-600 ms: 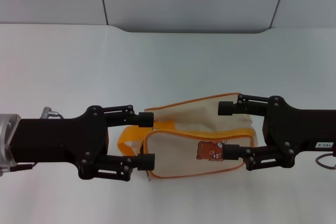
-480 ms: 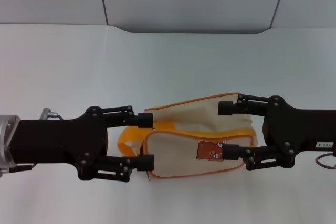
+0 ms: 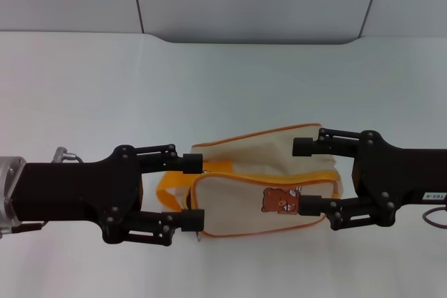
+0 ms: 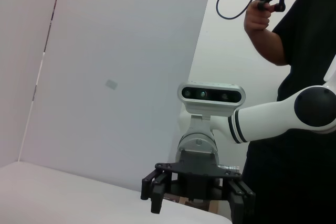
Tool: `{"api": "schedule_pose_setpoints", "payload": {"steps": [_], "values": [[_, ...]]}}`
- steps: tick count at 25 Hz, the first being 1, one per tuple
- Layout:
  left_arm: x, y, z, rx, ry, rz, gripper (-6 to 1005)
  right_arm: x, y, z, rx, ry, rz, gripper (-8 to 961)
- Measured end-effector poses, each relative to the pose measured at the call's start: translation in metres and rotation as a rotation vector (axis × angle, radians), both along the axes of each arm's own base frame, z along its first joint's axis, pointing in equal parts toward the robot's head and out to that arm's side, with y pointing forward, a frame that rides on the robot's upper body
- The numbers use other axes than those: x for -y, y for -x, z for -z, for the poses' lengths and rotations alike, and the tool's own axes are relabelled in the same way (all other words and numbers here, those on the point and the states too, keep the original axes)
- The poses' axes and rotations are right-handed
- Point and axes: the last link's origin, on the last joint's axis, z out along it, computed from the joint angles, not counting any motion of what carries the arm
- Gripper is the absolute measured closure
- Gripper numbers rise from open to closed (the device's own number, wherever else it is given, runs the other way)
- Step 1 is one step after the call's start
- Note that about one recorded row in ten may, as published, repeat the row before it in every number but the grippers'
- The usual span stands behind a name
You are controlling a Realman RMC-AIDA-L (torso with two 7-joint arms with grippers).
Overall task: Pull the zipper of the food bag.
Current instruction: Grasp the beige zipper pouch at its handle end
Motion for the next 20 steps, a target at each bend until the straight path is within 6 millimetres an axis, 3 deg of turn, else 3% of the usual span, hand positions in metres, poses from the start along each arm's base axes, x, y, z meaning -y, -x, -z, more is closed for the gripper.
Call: {"api": "schedule_pose_setpoints", "payload": {"steps": [20], "values": [[0.003,0.0038,0.0002,-0.001,-0.004,-0.008,195,0.0011,-0.0009,0.0003,0.0,-0.012,-0.011,113]]}}
